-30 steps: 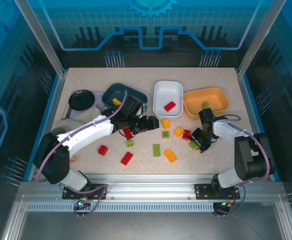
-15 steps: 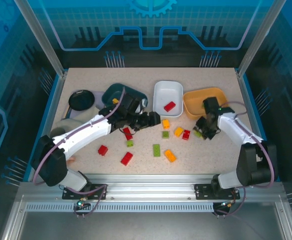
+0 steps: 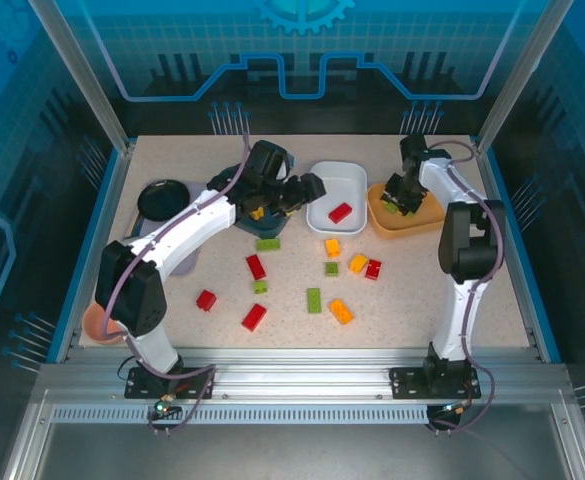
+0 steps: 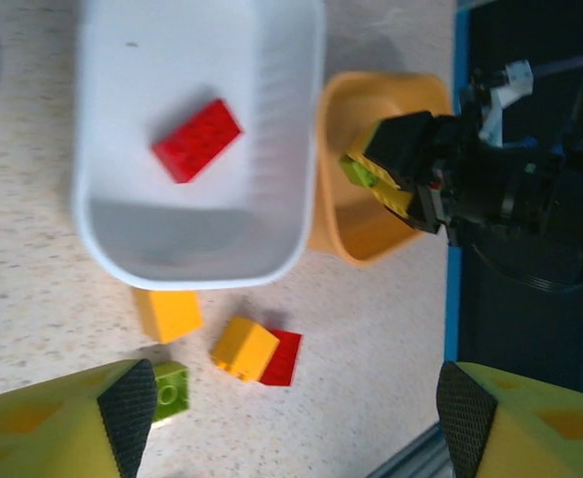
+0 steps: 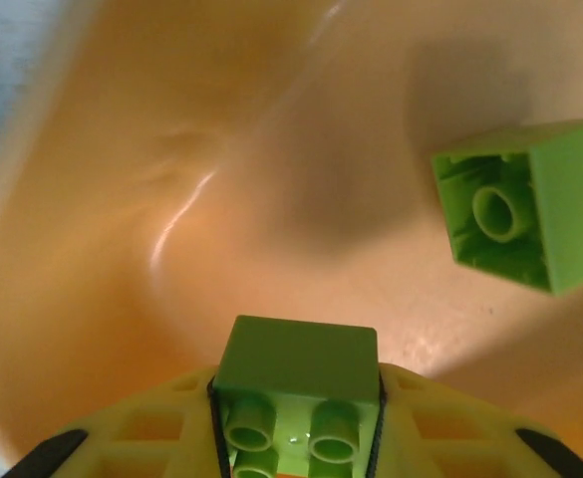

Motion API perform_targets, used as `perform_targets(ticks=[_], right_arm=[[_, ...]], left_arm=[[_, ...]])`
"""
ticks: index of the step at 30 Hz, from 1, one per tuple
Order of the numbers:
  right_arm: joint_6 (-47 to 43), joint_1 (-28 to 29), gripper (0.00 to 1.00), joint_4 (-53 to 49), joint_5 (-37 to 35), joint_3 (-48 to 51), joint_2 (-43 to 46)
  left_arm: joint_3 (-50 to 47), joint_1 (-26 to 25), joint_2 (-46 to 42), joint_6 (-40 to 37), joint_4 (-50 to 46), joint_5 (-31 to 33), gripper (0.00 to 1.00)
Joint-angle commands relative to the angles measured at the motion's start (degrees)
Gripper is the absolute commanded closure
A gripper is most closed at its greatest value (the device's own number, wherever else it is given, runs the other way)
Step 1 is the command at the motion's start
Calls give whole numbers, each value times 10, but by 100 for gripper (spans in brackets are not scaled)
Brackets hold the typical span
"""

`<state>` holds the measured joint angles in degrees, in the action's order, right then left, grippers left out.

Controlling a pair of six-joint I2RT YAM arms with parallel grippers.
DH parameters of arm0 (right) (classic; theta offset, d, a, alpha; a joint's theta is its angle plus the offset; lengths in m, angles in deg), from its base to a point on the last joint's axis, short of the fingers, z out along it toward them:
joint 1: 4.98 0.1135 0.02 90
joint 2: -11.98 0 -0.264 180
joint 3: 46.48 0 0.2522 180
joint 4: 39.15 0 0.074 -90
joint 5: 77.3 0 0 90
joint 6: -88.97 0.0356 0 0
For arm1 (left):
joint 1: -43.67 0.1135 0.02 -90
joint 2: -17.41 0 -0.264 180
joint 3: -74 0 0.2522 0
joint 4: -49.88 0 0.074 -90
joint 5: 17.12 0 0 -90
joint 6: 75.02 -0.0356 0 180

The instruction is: Sort the legos into containers by color

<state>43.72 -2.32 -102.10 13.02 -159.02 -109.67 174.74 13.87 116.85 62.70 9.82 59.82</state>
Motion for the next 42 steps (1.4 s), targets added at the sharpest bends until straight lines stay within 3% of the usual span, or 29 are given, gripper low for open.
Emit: perform_targets(ticks=[1, 8, 15, 18, 21, 25, 32, 34, 42], right_arm=[[5, -13, 63, -54, 10, -43, -32], [-8, -10, 39, -51, 13, -41, 3], [-79, 35, 37, -2, -13, 22, 164], [-149, 88, 36, 62, 9, 96, 244], [-216, 153, 33, 127, 90, 181, 308], [-281, 257, 29, 155, 136, 261, 355], [-267, 330, 29, 167, 166, 307, 363], [-264, 334, 29, 167, 173, 304, 357], [-264, 341, 29, 179, 218, 291, 339]], left_arm=[[10, 13, -8, 12, -58, 31, 23], [-60, 26, -61, 26, -106, 69, 25], [-119, 43, -131, 33, -189, 105, 25], [-141, 56, -162, 51, -276, 149, 25], [-195, 76, -204, 61, -339, 183, 24], [-278, 116, -245, 70, -370, 181, 21], [-378, 183, -238, 108, -283, 108, 13], [-395, 194, -243, 137, -249, 106, 1], [-423, 210, -189, 195, -221, 97, 6]])
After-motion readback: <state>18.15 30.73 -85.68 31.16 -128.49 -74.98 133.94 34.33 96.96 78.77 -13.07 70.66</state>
